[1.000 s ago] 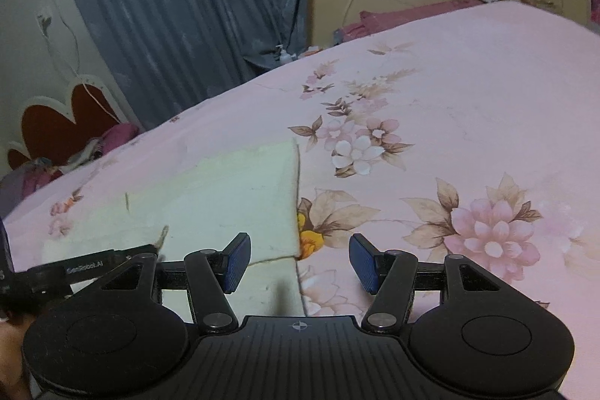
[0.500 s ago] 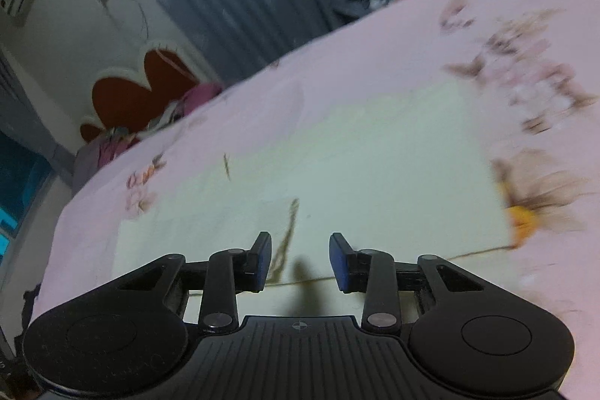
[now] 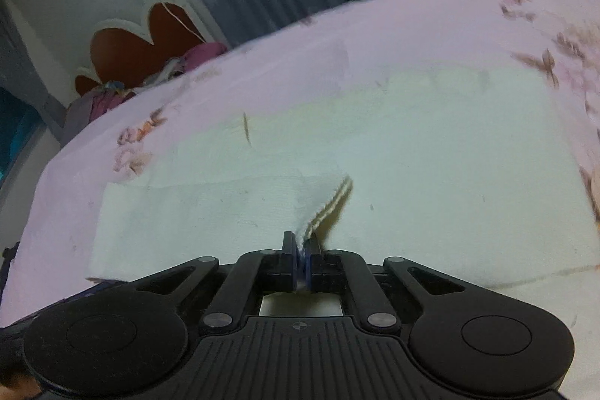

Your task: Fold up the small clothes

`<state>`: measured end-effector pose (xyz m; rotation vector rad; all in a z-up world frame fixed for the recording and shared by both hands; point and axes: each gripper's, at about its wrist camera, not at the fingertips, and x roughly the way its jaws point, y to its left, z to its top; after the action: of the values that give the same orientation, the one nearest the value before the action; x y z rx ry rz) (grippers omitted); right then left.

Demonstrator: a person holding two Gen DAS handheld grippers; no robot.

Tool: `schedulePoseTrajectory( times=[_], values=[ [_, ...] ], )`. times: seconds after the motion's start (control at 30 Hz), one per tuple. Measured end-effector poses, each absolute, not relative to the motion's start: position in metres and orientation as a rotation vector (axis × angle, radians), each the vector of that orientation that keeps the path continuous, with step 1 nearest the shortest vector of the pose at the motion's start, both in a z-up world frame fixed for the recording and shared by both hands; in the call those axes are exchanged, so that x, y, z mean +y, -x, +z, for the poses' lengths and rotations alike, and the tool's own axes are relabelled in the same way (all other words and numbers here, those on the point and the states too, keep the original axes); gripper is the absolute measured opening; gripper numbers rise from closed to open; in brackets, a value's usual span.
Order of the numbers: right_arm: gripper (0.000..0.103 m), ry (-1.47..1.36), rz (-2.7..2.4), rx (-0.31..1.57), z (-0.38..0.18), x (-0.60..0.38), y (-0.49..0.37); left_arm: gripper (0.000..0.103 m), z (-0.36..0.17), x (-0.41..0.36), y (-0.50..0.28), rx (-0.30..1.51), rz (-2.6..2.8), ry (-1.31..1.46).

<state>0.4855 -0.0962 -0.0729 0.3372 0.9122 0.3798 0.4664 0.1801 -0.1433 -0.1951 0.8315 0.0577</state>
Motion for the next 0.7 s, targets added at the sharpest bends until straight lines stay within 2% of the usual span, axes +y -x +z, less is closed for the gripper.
schedulePoseTrajectory(
  times=[0.2, 0.3, 0.5, 0.57, 0.7],
  values=[
    [0.003, -0.308, 0.307, 0.713, -0.022, -0.135, -0.475, 0.050, -0.141, 0.177, -0.469, 0.843, 0.047, 0.151],
    [0.003, -0.292, 0.265, 0.721, -0.020, -0.161, -0.478, 0.048, -0.141, 0.174, -0.471, 0.844, 0.037, 0.118],
    [0.003, -0.271, 0.235, 0.742, -0.030, -0.180, -0.472, 0.029, -0.139, 0.172, -0.473, 0.848, -0.008, 0.087],
    [0.003, -0.263, 0.235, 0.745, -0.033, -0.181, -0.469, 0.019, -0.139, 0.169, -0.475, 0.854, -0.027, 0.074],
    [0.003, -0.274, 0.208, 0.756, -0.035, -0.194, -0.466, 0.011, -0.139, 0.164, -0.478, 0.866, -0.049, 0.056]
  ],
)
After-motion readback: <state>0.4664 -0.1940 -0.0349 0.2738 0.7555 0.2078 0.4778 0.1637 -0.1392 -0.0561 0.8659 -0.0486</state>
